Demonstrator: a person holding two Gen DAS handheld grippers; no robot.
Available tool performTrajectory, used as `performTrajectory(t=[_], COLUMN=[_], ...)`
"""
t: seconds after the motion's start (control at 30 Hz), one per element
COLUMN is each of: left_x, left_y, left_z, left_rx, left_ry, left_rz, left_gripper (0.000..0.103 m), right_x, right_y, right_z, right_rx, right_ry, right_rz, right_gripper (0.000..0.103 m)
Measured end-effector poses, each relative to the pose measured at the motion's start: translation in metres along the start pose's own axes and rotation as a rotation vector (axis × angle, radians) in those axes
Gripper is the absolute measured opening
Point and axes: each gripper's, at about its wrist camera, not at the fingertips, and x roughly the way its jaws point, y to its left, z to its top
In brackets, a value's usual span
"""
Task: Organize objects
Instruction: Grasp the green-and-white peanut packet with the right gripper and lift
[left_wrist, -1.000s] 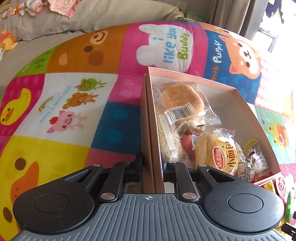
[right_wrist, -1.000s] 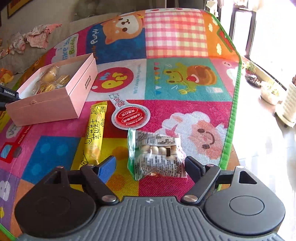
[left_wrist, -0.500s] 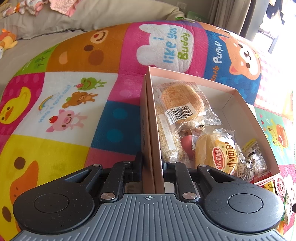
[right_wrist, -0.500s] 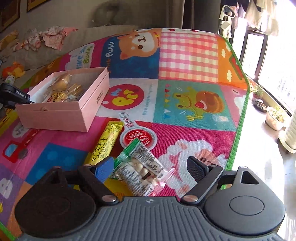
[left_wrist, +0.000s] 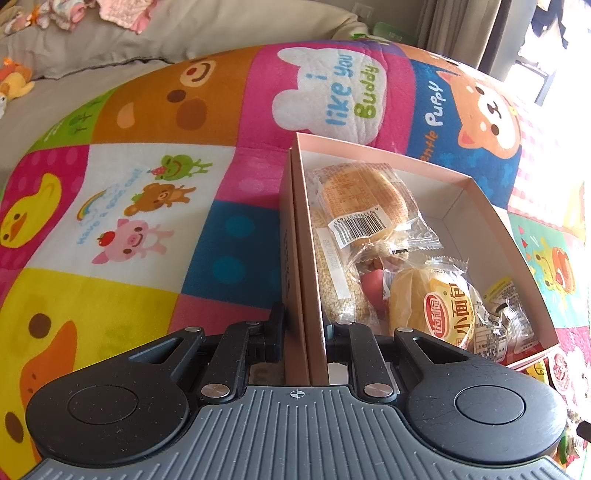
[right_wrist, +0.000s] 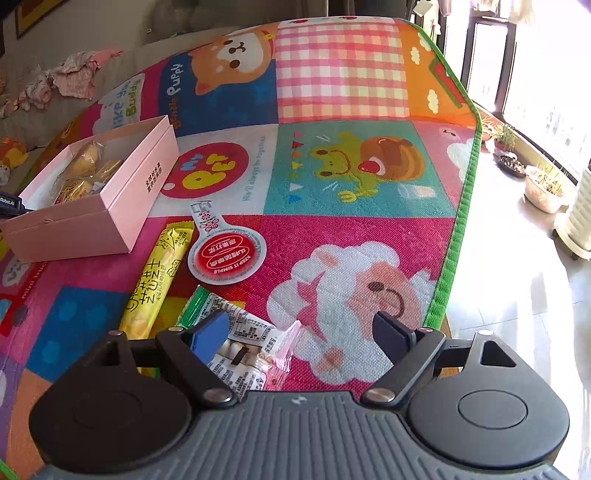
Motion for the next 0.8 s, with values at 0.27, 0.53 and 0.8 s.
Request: performTrajectory(t=[0.27, 0.53, 0.8], left_x=[0.000, 0.000, 0.000], left_y=[-0.001, -0.002, -0.001], left_z=[0.000, 0.001, 0.000], left_rx=[0.002, -0.001, -0.003], left_ry=[0.000, -0.001, -0.003], left_rz=[0.000, -0.001, -0.005], left_gripper=[0.018, 0.018, 0.018], right_x=[-0.014, 0.006, 0.012], right_y=[-0.001, -0.010, -0.021], right_z=[-0.006, 0.022, 0.003], right_rx=[-0.034, -0.031, -0.041], right_ry=[-0.037, -0.058, 0.040], right_rz=[-0.055, -0.079, -0.086], right_gripper=[0.086, 0.049, 0.045])
